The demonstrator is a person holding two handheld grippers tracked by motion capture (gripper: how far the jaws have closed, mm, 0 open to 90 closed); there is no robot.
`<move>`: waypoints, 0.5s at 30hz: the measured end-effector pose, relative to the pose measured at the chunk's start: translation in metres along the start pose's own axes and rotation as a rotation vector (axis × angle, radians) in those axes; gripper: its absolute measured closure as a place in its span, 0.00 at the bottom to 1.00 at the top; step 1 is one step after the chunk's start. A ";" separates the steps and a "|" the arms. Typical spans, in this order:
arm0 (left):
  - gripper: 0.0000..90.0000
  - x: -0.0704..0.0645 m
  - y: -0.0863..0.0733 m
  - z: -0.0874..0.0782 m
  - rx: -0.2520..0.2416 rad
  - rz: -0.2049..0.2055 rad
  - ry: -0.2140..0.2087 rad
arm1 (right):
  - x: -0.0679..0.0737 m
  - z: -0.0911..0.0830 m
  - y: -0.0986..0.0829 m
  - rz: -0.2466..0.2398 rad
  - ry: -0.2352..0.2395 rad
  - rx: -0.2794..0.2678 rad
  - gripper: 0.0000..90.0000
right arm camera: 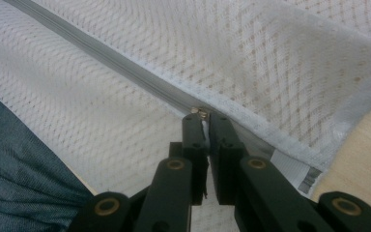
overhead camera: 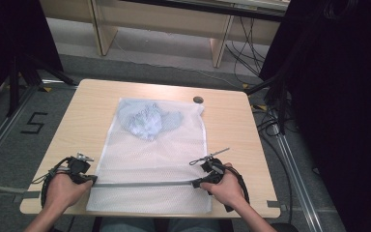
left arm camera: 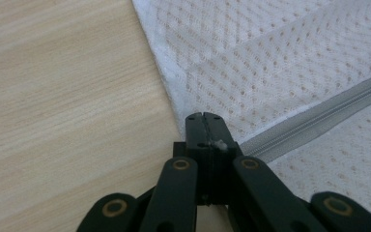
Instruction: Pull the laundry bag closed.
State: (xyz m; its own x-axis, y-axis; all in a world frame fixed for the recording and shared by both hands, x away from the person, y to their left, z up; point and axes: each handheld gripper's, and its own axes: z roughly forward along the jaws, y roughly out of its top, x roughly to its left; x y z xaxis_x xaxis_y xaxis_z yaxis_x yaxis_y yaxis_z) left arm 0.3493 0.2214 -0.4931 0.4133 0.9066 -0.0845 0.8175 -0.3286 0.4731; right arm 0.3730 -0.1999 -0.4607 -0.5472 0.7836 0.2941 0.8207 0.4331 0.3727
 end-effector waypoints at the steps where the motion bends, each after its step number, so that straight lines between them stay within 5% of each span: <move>1: 1.00 0.000 0.000 0.000 0.000 -0.001 -0.001 | -0.001 0.000 0.000 0.000 0.004 -0.002 0.97; 15: 1.00 0.000 0.000 0.000 -0.002 0.001 -0.003 | -0.007 -0.004 -0.003 0.023 0.005 -0.008 0.97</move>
State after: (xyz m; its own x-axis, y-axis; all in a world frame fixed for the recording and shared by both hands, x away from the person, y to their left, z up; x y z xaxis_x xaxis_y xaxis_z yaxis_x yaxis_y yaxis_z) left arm 0.3494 0.2215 -0.4933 0.4150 0.9057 -0.0864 0.8164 -0.3287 0.4748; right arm 0.3738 -0.2087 -0.4604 -0.5290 0.7911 0.3072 0.8317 0.4114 0.3729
